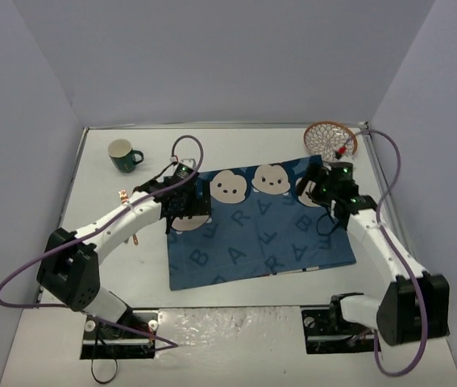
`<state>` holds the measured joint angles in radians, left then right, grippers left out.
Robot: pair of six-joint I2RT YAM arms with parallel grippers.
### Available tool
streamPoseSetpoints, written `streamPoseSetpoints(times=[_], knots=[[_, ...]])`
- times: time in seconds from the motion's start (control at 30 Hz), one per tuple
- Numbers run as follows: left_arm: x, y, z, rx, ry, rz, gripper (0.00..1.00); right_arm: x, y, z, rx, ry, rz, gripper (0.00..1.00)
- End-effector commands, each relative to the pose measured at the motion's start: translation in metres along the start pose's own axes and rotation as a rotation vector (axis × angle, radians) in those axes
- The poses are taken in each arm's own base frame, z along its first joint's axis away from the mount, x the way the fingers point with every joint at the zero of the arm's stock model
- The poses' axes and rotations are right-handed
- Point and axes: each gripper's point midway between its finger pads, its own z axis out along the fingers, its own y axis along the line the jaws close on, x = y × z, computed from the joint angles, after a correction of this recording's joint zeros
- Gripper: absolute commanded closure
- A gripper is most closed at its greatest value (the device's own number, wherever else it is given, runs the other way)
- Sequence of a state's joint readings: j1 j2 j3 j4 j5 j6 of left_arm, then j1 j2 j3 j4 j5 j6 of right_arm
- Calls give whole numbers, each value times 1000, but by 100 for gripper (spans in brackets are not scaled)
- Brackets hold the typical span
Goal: Set the dinner table for one person
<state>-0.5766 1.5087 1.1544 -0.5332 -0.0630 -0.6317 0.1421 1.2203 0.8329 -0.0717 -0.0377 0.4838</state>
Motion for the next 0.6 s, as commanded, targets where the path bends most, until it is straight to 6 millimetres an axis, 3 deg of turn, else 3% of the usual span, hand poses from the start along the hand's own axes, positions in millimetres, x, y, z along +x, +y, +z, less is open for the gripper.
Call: streamPoseSetpoints(times=[0.0, 0.17, 0.33, 0.43, 0.57], knots=[[-40, 7, 6, -31, -135, -32, 3, -4, 26, 41, 4, 31, -226, 2], [-41, 14, 47, -59, -82, -78, 3, 5, 33, 93, -6, 52, -257, 2], [-33, 15, 81, -87, -31, -76, 3, 27, 17, 129, 25, 98, -262, 2], [-27, 15, 92, -92, -5, -78, 3, 36, 6, 134, 24, 128, -237, 2], [-8, 7, 115, -82, 68, -89, 3, 53, -43, 128, 102, 185, -101, 2]])
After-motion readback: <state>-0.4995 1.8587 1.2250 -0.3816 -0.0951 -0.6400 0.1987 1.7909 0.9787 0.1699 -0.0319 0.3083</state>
